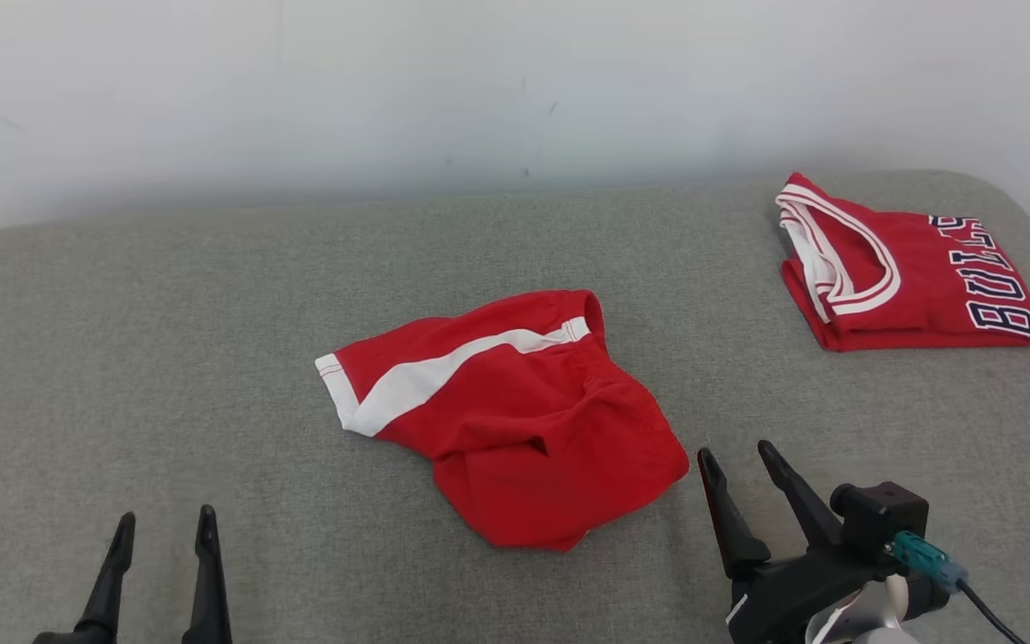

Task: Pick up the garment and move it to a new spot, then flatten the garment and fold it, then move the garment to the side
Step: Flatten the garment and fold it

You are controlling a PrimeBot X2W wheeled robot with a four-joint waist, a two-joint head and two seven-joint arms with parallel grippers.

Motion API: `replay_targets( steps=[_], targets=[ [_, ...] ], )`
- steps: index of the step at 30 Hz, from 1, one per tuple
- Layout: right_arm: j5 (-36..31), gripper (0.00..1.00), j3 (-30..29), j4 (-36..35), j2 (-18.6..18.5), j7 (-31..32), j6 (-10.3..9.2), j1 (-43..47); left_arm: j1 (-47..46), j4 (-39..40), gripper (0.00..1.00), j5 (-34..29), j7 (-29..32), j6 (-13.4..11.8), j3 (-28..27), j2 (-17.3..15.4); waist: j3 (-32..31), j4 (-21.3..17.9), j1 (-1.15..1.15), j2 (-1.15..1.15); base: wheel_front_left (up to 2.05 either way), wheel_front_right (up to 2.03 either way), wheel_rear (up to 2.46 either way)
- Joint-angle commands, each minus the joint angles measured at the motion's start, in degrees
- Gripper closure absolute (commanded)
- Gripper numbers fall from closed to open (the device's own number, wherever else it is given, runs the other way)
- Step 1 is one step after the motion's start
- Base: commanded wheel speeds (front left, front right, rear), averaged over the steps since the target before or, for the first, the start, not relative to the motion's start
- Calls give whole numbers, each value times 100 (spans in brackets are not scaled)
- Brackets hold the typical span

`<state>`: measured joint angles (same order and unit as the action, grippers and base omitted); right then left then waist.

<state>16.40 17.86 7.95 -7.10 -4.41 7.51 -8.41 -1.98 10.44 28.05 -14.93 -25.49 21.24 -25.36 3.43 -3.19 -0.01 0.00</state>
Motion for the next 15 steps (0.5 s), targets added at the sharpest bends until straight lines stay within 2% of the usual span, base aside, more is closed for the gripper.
replay_targets(
  steps=[1,10,15],
  targets=[
    [46,0,61,47,-78,72,-4,10,136,36,0,-98,-31,18,-122,45,-1,54,1,0,0,0,0],
    [211,0,534,404,-436,424,-4,-492,200,-36,0,-244,-31,281,-334,282,43,269,1,0,0,0,0],
    [439,0,793,905,-629,609,-4,-909,216,-105,0,-332,-32,421,-418,453,29,488,1,0,0,0,0]
  ],
)
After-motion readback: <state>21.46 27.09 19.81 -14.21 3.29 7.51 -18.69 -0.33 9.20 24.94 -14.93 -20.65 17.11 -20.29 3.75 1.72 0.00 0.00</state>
